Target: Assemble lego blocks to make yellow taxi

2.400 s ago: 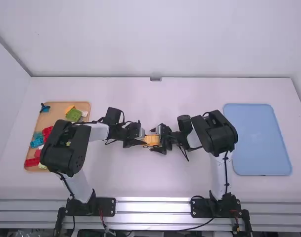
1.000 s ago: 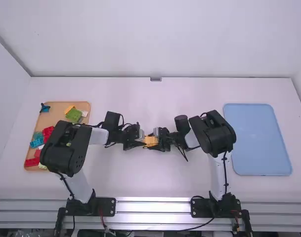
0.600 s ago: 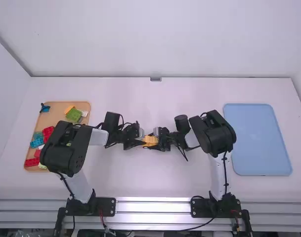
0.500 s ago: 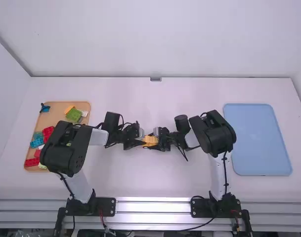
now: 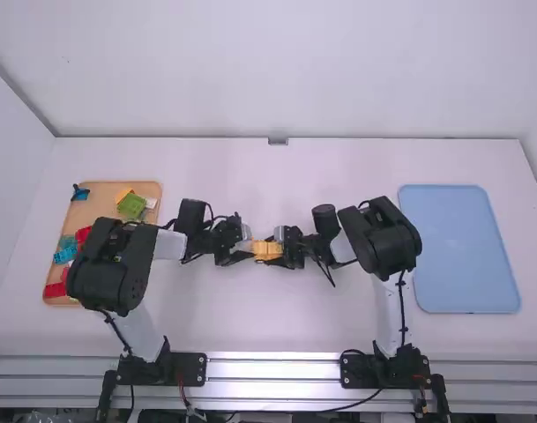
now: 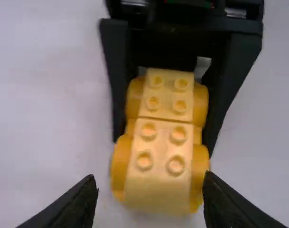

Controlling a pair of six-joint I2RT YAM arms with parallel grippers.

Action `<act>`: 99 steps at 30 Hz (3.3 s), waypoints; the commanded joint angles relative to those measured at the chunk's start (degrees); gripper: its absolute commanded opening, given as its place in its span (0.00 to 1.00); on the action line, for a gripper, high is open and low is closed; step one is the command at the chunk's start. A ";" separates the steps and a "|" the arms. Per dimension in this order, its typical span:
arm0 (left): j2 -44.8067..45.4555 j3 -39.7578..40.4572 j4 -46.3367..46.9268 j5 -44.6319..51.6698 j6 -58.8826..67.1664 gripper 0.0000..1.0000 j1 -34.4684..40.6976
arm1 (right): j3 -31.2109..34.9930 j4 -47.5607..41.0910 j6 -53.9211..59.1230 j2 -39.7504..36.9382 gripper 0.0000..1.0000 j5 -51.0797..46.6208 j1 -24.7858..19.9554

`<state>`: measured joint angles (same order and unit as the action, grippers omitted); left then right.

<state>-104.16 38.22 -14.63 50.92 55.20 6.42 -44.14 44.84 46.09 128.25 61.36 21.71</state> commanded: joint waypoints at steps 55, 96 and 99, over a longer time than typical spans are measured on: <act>-0.24 8.55 20.76 -1.86 11.87 0.02 3.74 | -0.50 -0.24 0.42 1.11 0.52 0.13 1.70; 13.86 11.98 20.11 -24.06 -40.04 0.99 -18.01 | 1.62 -24.41 -8.66 -38.21 0.99 -23.65 -13.84; 13.86 11.98 20.72 -24.20 -61.59 0.99 -17.73 | -3.06 -27.12 -11.56 -37.62 0.98 -17.84 -10.97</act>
<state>-90.96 50.19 5.58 29.91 16.88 -11.42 -42.96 18.68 37.47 91.15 41.85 9.08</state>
